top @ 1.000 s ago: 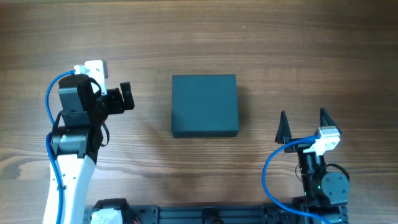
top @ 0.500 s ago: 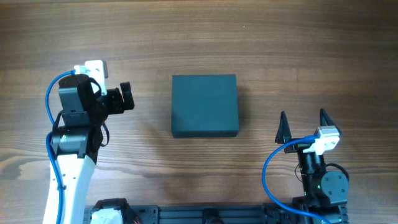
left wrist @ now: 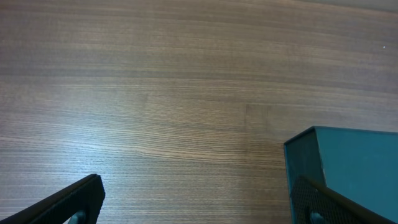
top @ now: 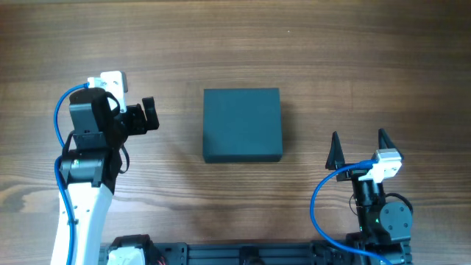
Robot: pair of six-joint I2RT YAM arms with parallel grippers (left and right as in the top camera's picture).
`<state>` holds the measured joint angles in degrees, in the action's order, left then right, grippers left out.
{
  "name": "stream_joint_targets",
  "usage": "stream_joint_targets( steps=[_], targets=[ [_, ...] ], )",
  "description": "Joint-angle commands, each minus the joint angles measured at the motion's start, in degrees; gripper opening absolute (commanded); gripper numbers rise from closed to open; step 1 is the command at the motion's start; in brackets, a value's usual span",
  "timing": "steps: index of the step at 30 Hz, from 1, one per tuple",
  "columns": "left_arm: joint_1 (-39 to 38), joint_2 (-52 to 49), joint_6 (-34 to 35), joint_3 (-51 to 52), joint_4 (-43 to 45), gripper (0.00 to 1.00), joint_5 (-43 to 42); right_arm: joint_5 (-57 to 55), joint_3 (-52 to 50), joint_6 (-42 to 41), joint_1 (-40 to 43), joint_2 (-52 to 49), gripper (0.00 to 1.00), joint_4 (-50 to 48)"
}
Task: Pack container
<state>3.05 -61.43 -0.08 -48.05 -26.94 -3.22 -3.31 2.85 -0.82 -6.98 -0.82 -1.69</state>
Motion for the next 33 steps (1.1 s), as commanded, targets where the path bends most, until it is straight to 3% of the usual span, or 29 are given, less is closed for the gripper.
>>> stream_joint_targets(
  steps=[1,28,33],
  targets=[
    [-0.07,0.57,0.57,0.17,0.13,1.0,0.31,-1.42,-0.42,-0.66,-0.17,0.68,1.0,-0.13],
    [-0.07,0.57,0.57,0.17,0.11,1.0,0.31,-3.06,-0.42,0.17,0.09,0.66,1.0,3.23],
    [-0.07,0.57,0.57,0.17,0.11,1.0,0.31,0.92,-0.42,0.33,3.19,0.68,1.0,4.39]
  ],
)
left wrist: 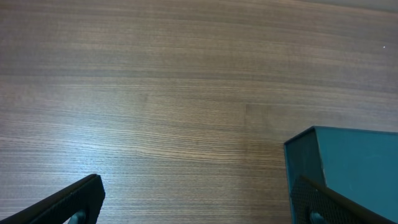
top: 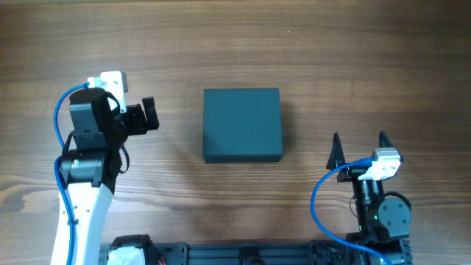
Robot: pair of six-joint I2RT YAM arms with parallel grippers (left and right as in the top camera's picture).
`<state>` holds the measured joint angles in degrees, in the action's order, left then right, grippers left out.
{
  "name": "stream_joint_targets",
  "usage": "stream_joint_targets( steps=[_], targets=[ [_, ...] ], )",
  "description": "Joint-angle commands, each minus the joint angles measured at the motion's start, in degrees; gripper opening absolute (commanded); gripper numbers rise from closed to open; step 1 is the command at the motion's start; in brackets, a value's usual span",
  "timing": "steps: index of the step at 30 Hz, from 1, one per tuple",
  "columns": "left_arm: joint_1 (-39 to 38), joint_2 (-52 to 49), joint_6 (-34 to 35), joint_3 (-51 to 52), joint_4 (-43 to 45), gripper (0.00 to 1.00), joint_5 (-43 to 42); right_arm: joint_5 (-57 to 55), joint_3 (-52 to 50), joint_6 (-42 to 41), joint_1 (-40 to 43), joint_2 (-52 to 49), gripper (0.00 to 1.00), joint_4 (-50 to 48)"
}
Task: Pack container
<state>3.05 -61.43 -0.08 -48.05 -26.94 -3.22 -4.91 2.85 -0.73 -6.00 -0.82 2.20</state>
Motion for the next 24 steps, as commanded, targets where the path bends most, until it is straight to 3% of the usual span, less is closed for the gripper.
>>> stream_joint_targets(
  steps=[1,7,24],
  targets=[
    [-0.07,0.57,0.57,0.17,0.11,1.0,0.31,3.82,-0.42,0.63,2.91,0.68,1.0,1.2],
    [-0.04,0.57,0.57,0.17,0.11,1.0,0.31,7.82,-0.42,3.76,4.96,0.68,1.0,2.47],
    [-0.07,0.57,0.57,0.17,0.13,1.0,0.31,9.27,-0.42,1.88,4.9,0.68,1.0,2.45]
  ],
)
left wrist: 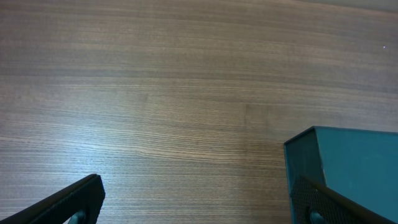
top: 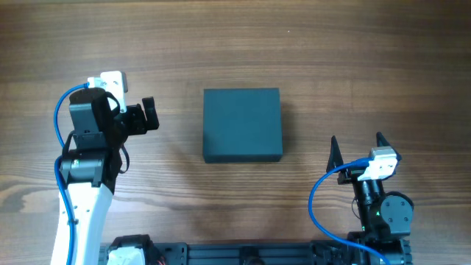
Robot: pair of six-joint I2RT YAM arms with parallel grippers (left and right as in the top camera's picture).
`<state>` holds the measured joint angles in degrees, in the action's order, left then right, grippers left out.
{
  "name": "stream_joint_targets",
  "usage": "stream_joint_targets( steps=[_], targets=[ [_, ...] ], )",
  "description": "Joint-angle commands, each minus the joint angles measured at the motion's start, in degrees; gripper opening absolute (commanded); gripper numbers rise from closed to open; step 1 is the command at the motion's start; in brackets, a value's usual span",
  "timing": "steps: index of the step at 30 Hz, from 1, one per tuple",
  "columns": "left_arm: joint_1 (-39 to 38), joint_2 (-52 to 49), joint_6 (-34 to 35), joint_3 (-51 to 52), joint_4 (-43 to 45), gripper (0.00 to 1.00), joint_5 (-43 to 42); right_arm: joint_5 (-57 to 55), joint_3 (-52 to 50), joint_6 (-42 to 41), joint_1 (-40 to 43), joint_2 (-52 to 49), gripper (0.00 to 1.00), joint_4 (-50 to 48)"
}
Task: Pack container
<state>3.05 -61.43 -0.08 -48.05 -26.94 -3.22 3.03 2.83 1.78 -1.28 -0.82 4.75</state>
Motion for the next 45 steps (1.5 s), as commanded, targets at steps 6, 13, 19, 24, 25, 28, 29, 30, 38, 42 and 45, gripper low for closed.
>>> stream_joint_targets(
  steps=[6,13,19,24,25,28,29,30,38,42,45],
  targets=[
    [-0.07,0.57,0.57,0.17,0.11,1.0,0.31,1.33,-0.39,-0.63,0.17,0.68,1.0,-0.11],
    [-0.07,0.57,0.57,0.17,0.13,1.0,0.31,1.33,-0.39,-0.63,0.17,0.68,1.0,-0.13],
    [-0.04,0.57,0.57,0.17,0.11,1.0,0.31,1.33,-0.39,-0.66,0.17,0.68,1.0,-0.13],
    [-0.07,0.57,0.57,0.17,0.11,1.0,0.31,1.33,-0.39,-0.66,0.17,0.68,1.0,-0.13],
    [-0.07,0.57,0.57,0.17,0.11,1.0,0.31,1.33,-0.39,-0.66,0.17,0.68,1.0,-0.13],
    [-0.07,0.72,0.57,0.17,-0.11,1.0,0.33,1.33,-0.39,-0.63,0.17,0.68,1.0,-0.13],
    [-0.07,1.18,0.57,0.17,-1.07,1.0,0.33,1.33,-0.39,-0.66,0.17,0.68,1.0,-0.13],
    [-0.07,1.84,0.57,0.17,-2.36,1.0,0.33,1.33,-0.39,-0.63,0.17,0.68,1.0,-0.13],
    [-2.14,11.39,0.59,0.17,-9.7,1.0,-2.54,1.33,-0.39,-0.63,0.17,0.68,1.0,-0.13],
    [-6.36,17.11,0.59,0.2,-9.14,1.0,-3.39,1.33,-0.39,-0.63,0.17,0.68,1.0,-0.13],
    [-8.83,21.14,0.61,0.28,-9.11,1.0,-3.39,1.33,-0.39,-0.63,0.17,0.68,1.0,-0.13]
  ],
)
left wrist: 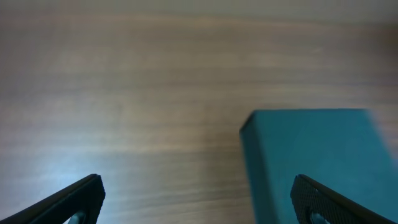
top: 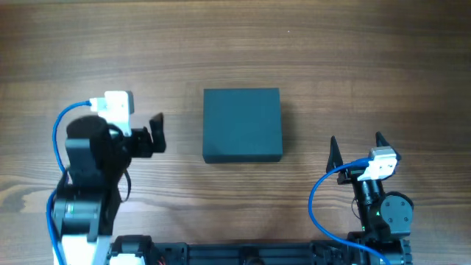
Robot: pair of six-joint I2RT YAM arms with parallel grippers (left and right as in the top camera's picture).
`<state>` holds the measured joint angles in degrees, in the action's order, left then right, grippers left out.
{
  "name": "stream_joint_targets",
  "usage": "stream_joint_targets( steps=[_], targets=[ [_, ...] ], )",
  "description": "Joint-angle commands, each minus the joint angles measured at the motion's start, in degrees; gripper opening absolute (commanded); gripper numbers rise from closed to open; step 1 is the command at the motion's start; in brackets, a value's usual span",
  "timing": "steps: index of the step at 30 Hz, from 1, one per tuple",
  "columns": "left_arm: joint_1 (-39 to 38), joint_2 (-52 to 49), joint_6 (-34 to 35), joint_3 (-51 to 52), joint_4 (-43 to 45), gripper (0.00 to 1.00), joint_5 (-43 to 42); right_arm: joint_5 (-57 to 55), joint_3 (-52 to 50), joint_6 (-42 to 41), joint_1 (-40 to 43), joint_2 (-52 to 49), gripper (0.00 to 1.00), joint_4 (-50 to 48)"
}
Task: Pack container
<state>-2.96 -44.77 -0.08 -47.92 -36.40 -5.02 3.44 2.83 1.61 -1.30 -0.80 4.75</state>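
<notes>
A dark teal box (top: pixel 242 125) sits at the middle of the wooden table, its flat top showing no opening. In the blurred left wrist view the box (left wrist: pixel 314 158) fills the lower right. My left gripper (top: pixel 157 135) is open just left of the box, level with its near half, holding nothing. Its wide-spread fingers (left wrist: pixel 71 200) frame bare wood and the box's left edge, with the left gripper (left wrist: pixel 196 200) apart from the box. My right gripper (top: pixel 356 146) stands open near the front right, empty.
The wooden table (top: pixel 353 51) stretches all around the box. The arms' black base rail (top: pixel 243 254) runs along the front edge. Blue cables loop from both wrists. No items for the container are in view.
My left arm has shifted toward the front and slightly right, nearer the box; more of the box shows in its wrist view, now blurred. The right arm and box are unchanged.
My left gripper stayed open and still left of the box's far corner through all three earlier moments, while the right gripper settled slightly toward the front. Now the left gripper is lower beside the box. The box has not moved.
</notes>
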Motion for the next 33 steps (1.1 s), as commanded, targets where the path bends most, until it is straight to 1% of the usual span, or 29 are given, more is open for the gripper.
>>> stream_joint_targets(
  steps=[1,5,11,12,14,19,20,21,26,30,33],
  targets=[
    [-3.19,5.42,0.61,0.24,0.35,1.0,-1.6,0.92,-0.39,-0.46,0.2,0.66,1.0,-0.13],
    [-4.85,11.61,1.11,2.82,0.44,1.0,-1.6,0.92,-0.39,-0.46,0.2,0.66,1.0,-0.13],
    [-6.16,23.63,8.28,12.41,1.18,1.0,-1.84,0.92,-0.39,-0.46,0.2,0.66,1.0,-0.13],
    [-6.14,27.91,10.08,16.17,1.53,1.0,-2.27,0.92,-0.39,-0.48,0.2,0.66,1.0,-0.13],
    [-6.14,31.43,11.08,19.23,1.9,1.0,-2.45,0.92,-0.39,-0.48,0.2,0.66,1.0,-0.13],
    [-5.55,39.5,10.99,27.15,6.43,1.0,-1.55,0.92,-0.39,-0.46,0.2,0.66,1.0,-0.13],
    [-5.11,40.89,10.99,28.79,7.74,1.0,-0.48,0.92,-0.39,-0.48,0.2,0.66,1.0,-0.13],
    [-3.96,43.21,10.99,31.93,11.04,1.0,2.25,0.92,-0.39,-0.46,0.2,0.66,1.0,-0.13],
    [-0.79,44.59,10.62,37.53,19.17,1.0,8.55,0.92,-0.39,-0.46,0.2,0.66,1.0,-0.13],
    [1.46,44.59,9.97,39.15,19.52,1.0,12.22,0.92,-0.39,-0.48,0.2,0.66,1.0,-0.13],
    [2.64,44.59,7.76,39.93,19.45,1.0,12.22,0.92,-0.39,-0.46,0.2,0.66,1.0,-0.13]
  ],
)
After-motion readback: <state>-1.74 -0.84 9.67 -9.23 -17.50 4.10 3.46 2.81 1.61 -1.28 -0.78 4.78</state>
